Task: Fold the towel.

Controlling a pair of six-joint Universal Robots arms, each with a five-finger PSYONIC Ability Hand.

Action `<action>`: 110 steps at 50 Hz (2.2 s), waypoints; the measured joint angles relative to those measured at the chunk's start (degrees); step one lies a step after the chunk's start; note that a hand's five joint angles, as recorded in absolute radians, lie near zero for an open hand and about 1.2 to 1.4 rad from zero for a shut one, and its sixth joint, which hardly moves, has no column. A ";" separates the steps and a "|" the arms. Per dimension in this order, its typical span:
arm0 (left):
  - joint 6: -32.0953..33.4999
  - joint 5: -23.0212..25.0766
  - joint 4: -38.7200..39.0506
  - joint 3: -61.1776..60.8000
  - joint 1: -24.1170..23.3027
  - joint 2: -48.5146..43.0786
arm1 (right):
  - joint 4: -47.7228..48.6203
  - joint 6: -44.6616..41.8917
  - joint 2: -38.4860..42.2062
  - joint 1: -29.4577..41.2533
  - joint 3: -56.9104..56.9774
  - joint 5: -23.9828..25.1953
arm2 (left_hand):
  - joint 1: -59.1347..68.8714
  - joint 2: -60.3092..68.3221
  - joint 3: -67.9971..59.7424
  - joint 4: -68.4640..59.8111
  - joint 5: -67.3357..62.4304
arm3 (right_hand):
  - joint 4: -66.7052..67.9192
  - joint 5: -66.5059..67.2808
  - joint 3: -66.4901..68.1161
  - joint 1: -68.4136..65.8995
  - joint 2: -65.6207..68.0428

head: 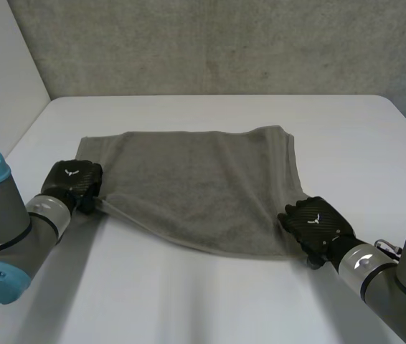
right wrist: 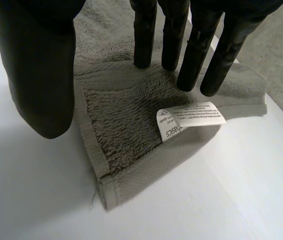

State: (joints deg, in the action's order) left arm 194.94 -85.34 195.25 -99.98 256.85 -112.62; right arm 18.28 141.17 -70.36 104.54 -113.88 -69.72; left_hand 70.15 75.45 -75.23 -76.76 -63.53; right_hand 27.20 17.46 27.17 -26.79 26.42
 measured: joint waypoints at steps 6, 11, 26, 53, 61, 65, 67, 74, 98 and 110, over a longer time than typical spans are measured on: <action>0.00 -0.01 0.00 -0.04 -0.03 -0.04 | 1.14 0.03 1.40 0.14 0.71 -0.16 | 0.00 0.00 0.00 0.00 0.00 | 4.52 4.47 4.68 -4.99 4.77; 0.00 -0.01 -0.02 -0.04 -0.04 -0.01 | 2.30 0.08 1.97 0.20 1.27 -0.25 | 0.00 0.00 0.00 0.00 0.00 | 13.57 13.21 13.57 -14.31 14.23; 0.09 0.05 -0.24 0.95 0.46 2.64 | 0.66 4.47 -1.39 0.28 8.48 -1.67 | 0.00 0.00 0.00 0.00 0.00 | 49.25 48.28 48.75 -47.92 47.09; -18.40 22.89 -7.48 5.07 8.50 29.05 | -38.57 20.26 -20.13 -8.25 40.71 7.53 | 0.33 0.78 -0.87 -0.83 -0.46 | 49.26 48.20 49.08 -48.03 47.09; -16.71 24.10 -7.02 8.53 9.84 19.11 | -40.94 15.80 -8.61 -8.22 47.61 5.87 | 0.33 0.85 -1.00 -0.83 -0.46 | 49.26 48.28 49.15 -48.07 47.10; -10.30 22.61 -7.28 13.22 9.04 8.69 | -41.72 8.71 0.70 -4.91 52.19 0.18 | 0.33 0.90 -1.03 -0.83 -0.46 | 49.26 48.29 49.15 -48.08 47.10; -7.26 21.46 -7.43 15.67 8.09 4.61 | -41.86 6.25 4.06 -3.11 54.37 -2.67 | 0.33 1.03 -1.08 -0.83 -0.46 | 49.26 48.29 49.16 -48.08 47.19; 0.30 15.32 -7.68 28.78 2.91 -8.24 | -39.58 2.74 13.81 2.01 65.26 -10.20 | 0.33 1.16 -1.15 -0.83 -0.46 | 49.26 48.29 49.16 -48.11 47.60; -9.25 11.63 5.67 52.07 -1.35 -5.97 | -38.95 11.88 21.07 2.42 94.47 -11.99 | 0.33 1.19 -1.25 -0.97 -0.89 | 49.26 48.29 49.16 -48.17 47.60; 8.72 24.34 4.76 18.66 -0.04 -5.77 | -39.98 5.97 13.76 1.11 58.13 -3.96 | 0.33 1.29 -1.27 -1.07 -0.90 | 49.26 48.29 49.16 -48.18 47.61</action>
State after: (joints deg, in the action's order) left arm 203.66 -61.01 200.01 -81.33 256.81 -118.39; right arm -21.70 147.14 -56.60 105.65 -55.75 -73.68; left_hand 70.48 76.74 -76.49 -77.84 -64.43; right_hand 76.46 65.76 76.33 -74.97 74.03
